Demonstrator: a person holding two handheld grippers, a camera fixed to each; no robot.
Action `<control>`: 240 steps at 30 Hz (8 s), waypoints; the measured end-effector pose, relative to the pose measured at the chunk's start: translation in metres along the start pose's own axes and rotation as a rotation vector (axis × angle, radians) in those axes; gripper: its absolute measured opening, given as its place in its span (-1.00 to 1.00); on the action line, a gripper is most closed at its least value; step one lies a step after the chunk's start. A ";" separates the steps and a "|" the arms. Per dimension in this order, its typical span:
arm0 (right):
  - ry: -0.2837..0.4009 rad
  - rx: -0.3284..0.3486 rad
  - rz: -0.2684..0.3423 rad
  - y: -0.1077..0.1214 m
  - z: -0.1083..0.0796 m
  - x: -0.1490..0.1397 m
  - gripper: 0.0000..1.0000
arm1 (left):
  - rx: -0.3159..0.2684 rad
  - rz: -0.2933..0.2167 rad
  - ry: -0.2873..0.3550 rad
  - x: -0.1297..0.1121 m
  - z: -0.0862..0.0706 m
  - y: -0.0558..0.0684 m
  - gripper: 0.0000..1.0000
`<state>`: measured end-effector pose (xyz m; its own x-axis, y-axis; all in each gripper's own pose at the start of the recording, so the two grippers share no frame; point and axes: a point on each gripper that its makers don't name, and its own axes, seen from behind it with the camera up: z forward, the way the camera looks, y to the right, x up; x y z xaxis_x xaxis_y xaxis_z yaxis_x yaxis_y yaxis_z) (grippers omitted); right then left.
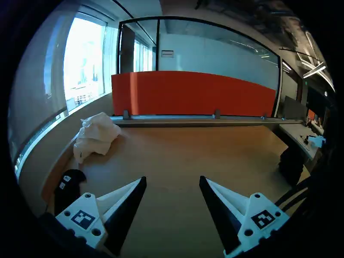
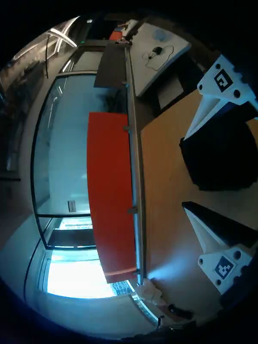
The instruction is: Fold towel
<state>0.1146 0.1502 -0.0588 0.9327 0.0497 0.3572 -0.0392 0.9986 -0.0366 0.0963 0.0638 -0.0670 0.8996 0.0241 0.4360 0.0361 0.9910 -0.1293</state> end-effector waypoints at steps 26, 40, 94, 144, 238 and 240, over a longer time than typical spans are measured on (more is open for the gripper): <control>0.210 -0.010 -0.060 -0.062 0.008 0.065 1.00 | 0.040 -0.082 0.299 0.085 0.012 -0.029 0.81; 0.256 0.000 -0.067 -0.108 0.014 0.077 1.00 | 0.047 -0.073 0.336 0.093 0.009 -0.038 0.82; 0.241 0.058 -0.110 -0.207 0.043 0.022 1.00 | 0.045 -0.075 0.445 -0.029 0.078 -0.072 0.82; 0.324 0.060 -0.134 -0.198 0.052 0.020 1.00 | 0.093 0.015 0.452 -0.059 0.092 -0.064 0.82; 0.366 0.027 -0.046 -0.154 0.093 -0.093 1.00 | 0.094 0.016 0.452 -0.060 0.093 -0.064 0.82; 0.366 0.027 -0.046 -0.155 0.092 -0.092 1.00 | 0.094 0.015 0.452 -0.059 0.093 -0.064 0.82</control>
<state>0.0013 -0.0070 0.0000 1.0000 -0.0006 0.0002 0.0006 1.0000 -0.0020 0.0002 0.0109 -0.0022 1.0000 -0.0003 -0.0003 0.0003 0.9991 -0.0418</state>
